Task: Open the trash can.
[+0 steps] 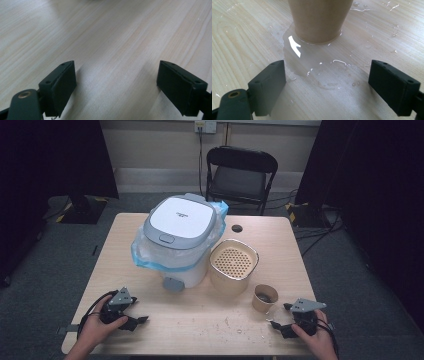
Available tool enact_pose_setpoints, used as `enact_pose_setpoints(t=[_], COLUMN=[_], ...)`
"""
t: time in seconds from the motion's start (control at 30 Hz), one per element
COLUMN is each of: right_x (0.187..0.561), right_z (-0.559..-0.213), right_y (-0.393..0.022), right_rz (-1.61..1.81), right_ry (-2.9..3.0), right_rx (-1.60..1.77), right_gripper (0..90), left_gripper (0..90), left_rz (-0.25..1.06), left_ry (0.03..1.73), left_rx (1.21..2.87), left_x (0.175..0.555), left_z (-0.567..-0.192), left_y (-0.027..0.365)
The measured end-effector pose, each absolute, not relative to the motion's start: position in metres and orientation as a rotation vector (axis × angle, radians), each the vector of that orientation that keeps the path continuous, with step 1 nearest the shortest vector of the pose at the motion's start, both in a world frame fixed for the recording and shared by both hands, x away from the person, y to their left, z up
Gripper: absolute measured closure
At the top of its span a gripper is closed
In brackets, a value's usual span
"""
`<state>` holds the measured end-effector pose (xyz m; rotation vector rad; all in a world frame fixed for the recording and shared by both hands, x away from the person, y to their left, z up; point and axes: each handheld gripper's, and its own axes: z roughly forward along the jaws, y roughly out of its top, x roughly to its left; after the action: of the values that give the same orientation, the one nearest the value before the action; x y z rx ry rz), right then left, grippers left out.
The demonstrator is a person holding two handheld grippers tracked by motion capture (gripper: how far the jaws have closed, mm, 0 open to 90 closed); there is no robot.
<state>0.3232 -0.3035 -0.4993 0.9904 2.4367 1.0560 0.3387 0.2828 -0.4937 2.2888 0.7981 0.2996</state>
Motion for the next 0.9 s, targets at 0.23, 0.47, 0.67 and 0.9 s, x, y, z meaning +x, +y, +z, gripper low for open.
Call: enact_pose_setpoints(t=[0.23,0.47,0.67,0.9], right_x=[0.323,0.324,0.324,0.324], right_z=[-0.499,-0.499,-0.500,-0.500], right_y=[-0.304,-0.304,-0.305,-0.305], right_rz=[1.056,1.058,1.064,1.073], right_ry=[2.437,2.440,2.447,2.449], right_rx=[0.989,0.980,0.968,0.964], right_gripper=[13.4,13.4,13.4,13.5], left_gripper=[16.0,16.0,16.0,16.0], left_rz=[0.266,0.224,0.184,0.130], left_ry=[0.835,0.870,0.853,0.880], left_rx=[2.254,2.212,2.237,2.206], left_x=[0.340,0.339,0.336,0.340], left_z=[-0.484,-0.461,-0.452,-0.445], left_y=[0.291,0.293,0.291,0.286])
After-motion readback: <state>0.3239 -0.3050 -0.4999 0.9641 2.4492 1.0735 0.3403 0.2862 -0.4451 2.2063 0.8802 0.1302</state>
